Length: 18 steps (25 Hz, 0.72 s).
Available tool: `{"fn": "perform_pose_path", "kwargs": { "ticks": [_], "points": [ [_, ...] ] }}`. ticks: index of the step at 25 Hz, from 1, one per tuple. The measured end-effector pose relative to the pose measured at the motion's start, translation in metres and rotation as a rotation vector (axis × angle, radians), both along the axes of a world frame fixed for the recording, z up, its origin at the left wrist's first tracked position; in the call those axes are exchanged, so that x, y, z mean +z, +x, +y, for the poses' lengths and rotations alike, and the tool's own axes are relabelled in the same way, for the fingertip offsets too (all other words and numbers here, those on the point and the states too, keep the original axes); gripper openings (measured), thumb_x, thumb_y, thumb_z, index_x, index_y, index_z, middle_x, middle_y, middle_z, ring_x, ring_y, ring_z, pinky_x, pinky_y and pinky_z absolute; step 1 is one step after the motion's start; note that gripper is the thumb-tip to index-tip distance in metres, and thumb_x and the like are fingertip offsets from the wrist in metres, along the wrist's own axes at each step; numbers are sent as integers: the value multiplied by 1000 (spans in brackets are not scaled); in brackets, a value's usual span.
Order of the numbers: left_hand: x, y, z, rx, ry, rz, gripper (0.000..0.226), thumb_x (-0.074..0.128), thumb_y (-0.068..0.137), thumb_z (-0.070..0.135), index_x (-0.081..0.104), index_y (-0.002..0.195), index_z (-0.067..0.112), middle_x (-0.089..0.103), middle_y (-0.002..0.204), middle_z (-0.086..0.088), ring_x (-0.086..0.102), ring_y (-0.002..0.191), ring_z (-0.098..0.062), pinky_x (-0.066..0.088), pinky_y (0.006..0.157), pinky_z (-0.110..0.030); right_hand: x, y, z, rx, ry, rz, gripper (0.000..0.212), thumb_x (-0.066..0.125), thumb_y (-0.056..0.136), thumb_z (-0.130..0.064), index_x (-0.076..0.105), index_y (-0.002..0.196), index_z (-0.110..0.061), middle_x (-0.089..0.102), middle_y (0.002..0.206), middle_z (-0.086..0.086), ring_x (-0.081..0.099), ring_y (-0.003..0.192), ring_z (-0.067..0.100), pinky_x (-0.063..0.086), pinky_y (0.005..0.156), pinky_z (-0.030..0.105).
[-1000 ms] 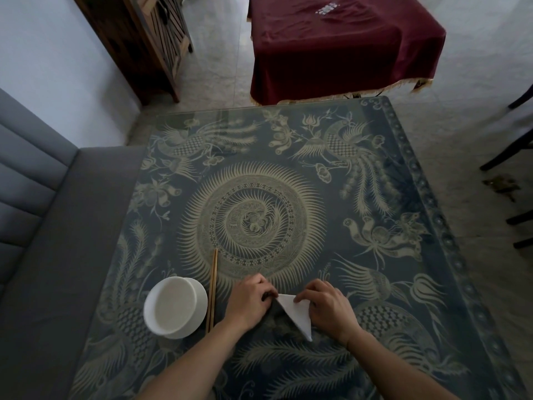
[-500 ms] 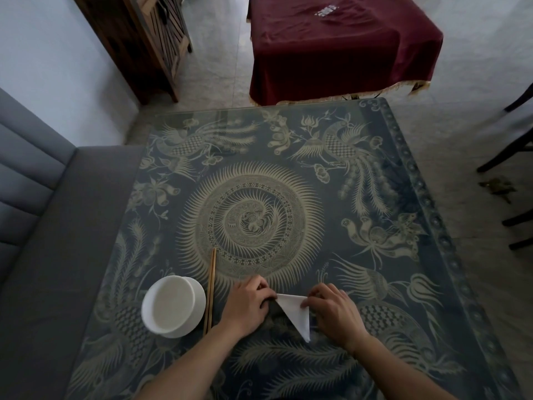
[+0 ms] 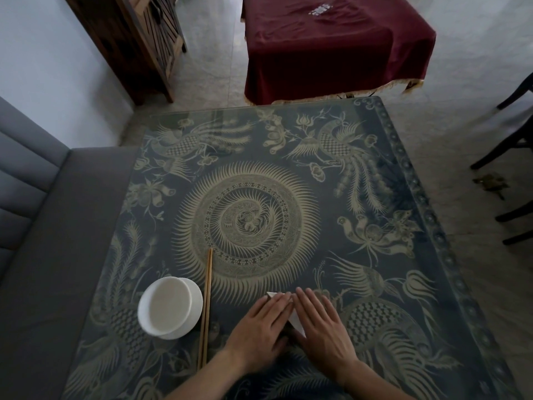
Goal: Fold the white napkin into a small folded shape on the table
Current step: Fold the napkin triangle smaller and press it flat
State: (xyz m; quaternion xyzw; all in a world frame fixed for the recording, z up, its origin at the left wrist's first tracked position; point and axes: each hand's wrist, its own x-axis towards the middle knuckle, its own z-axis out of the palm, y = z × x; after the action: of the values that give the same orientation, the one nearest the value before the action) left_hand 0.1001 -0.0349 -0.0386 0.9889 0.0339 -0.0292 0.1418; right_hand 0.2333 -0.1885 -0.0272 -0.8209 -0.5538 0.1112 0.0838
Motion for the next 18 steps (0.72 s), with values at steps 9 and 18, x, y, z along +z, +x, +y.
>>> {"fn": "perform_pose_path", "kwargs": {
  "ticks": [9, 18],
  "points": [
    [-1, -9, -3, 21, 122, 149, 77, 37, 97, 54, 17, 155, 8, 13, 162, -7, 6, 149, -23, 5, 112, -49, -10, 5, -10, 75, -141, -22, 71, 27, 98, -59, 31, 149, -10, 26, 157, 7, 17, 145, 21, 18, 110, 48],
    [0, -22, 19, 126, 156, 192, 69, 39, 99, 49, 24, 153, 9, 16, 162, -6, 13, 149, -22, 11, 112, -51, -11, 5, -9, 89, -133, -37, 78, 39, 93, -62, 31, 149, -8, 26, 157, 10, 20, 145, 26, 16, 111, 50]
  ]
}}
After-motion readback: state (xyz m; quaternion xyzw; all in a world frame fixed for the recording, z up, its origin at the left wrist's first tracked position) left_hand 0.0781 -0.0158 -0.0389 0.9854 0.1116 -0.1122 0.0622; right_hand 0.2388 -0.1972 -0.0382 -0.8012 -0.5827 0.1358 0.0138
